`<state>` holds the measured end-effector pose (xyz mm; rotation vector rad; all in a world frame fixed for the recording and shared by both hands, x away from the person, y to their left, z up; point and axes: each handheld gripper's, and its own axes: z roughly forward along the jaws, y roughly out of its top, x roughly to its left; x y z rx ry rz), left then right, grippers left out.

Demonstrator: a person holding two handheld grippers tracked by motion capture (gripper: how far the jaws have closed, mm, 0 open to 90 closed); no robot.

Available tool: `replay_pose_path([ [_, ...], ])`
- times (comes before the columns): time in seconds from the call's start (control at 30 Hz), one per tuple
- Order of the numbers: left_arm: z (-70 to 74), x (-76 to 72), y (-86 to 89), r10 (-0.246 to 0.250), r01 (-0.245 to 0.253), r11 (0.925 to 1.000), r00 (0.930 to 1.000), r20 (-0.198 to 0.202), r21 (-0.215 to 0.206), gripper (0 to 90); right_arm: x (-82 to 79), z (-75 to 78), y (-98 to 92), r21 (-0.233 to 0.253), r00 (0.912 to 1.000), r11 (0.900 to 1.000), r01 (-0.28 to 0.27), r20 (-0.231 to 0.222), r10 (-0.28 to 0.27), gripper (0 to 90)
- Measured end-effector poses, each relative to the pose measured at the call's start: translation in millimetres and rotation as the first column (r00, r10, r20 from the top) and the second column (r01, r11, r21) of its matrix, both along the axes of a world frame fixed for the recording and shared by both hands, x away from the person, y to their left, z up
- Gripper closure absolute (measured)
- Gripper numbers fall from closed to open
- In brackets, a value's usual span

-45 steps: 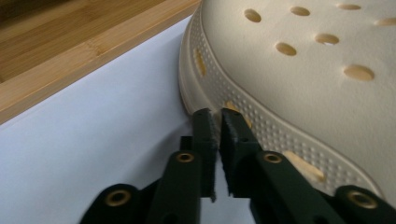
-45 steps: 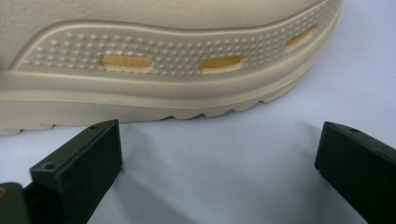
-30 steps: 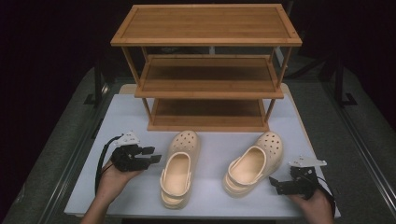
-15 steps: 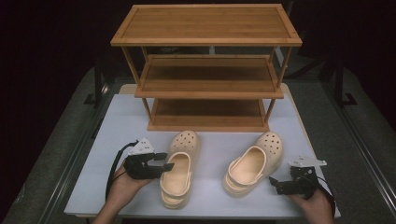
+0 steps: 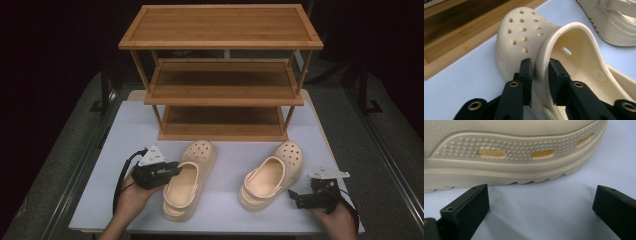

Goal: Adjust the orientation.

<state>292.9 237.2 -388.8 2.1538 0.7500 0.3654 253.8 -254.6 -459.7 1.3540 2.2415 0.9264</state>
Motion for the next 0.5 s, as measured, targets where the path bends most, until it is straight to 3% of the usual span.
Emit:
replay_pose_path([
  [0.13, 2.9, 1.9, 6.7, -0.001, 0.000, 0.9997, 0.9998, 0.019, 0.024, 80.2, 0.0, 0.0, 0.0, 0.000, 1.0000, 1.000, 0.000, 0.000, 0.000, 0.2],
  [0.23, 6.9, 1.8, 15.8, 0.013, -0.017, 0.9969, 0.9984, 0.054, 0.076, 82.5, 0.0, 0.0, 0.0, 0.000, 1.0000, 1.000, 0.000, 0.000, 0.000, 0.2],
  [0.5, 10.6, 4.2, 34.8, 0.066, -0.073, 0.9931, 0.9945, 0.081, 0.092, 83.5, 0.0, 0.0, 0.0, 0.000, 1.0000, 1.000, 0.000, 0.000, 0.000, 0.2],
])
